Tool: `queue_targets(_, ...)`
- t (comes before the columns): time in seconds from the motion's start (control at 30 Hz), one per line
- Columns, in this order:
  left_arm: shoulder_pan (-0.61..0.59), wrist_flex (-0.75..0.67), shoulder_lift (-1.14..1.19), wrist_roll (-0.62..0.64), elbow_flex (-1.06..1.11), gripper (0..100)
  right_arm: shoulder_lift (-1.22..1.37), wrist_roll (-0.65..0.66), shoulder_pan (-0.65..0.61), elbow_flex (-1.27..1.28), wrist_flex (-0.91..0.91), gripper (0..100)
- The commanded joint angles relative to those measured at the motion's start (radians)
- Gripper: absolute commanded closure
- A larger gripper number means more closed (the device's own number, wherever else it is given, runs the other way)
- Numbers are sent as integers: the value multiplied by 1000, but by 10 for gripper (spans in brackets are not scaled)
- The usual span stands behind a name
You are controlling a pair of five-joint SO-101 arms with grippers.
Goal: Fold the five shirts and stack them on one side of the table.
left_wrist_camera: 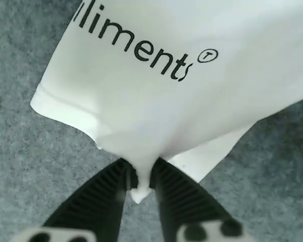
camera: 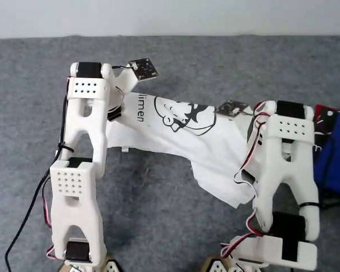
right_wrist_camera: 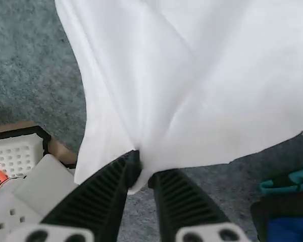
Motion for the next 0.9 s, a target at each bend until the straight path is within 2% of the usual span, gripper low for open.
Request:
queue_targets(0.0, -12, 21, -97, 12, -12, 880, -50, -5, -1, -5, 4, 820)
queue_targets(0.1, -12, 23, -127, 40, -4, 858, -58, -5, 12, -9, 10, 744)
queue_targets(0.4, -14, 17, -288, 41, 99, 846, -50, -5, 41, -55, -42, 745)
queue_targets(0.47, -18, -25, -295, 104, 88, 867, -39, -17, 54, -87, -119, 748)
queue_targets(0.53, -18, -89, -284, 164, 90, 911, -7, -69, 50, -120, -208, 787)
queue_targets(0.63, -11, -155, -236, 216, 85, 987, 93, -133, 27, -178, -328, 920)
queue_targets(0.7, 2, -190, -196, 267, 85, 984, 182, -173, 5, -242, -367, 989)
queue_targets(0.87, 14, -288, -98, 391, 84, 985, 441, -256, -24, -453, -398, 988)
